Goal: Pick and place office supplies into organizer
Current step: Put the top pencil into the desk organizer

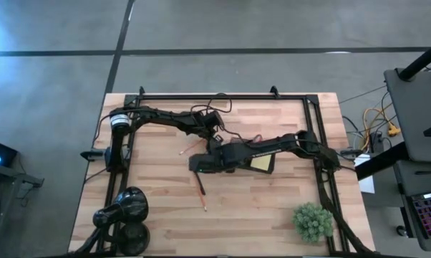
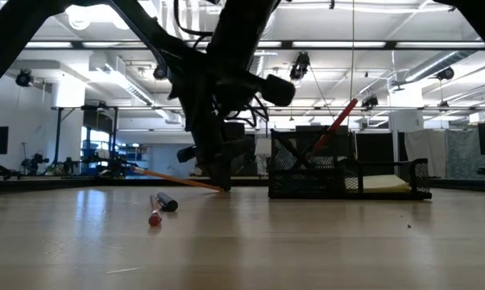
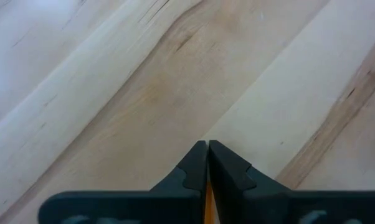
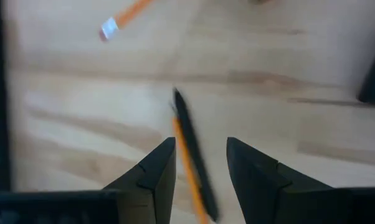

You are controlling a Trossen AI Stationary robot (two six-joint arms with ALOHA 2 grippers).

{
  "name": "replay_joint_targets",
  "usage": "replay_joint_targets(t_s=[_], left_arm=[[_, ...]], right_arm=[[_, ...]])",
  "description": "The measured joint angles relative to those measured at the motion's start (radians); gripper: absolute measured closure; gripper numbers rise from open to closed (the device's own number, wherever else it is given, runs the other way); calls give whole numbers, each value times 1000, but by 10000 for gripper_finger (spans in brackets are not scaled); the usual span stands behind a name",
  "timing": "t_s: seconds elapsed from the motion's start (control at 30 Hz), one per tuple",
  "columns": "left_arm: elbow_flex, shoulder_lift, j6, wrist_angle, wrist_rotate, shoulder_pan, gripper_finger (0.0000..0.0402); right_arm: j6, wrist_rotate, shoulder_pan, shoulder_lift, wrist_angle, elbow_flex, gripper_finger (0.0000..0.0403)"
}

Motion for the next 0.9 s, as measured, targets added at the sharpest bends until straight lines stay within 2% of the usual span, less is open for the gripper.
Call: replay_joint_targets(t_s=[0.07,0.13,0.3,0.43,0.57,0.7,0.8,0.9], left_arm=[[0,0,0,2,2,0,401],[0,0,-1,3,6,0,401],[0,0,1,4,11,0,401],[0,0,0,4,14,-1,401],[0,0,9,4,15,-1,401],[0,0,25,4,16,-2,401],[0,0,25,4,15,-2,401],[0,0,25,3,15,-2,401]], right_arm=[[-53,-13,11,2,-20,4,268],[-195,-23,22,3,16,7,268],[-831,-95,48,2,62,23,268],[-1188,-134,52,2,80,58,268],[-1575,-53,49,19,110,104,268],[-1962,79,51,67,114,170,268],[-2132,110,49,127,106,225,268],[-2212,121,41,190,99,277,268]])
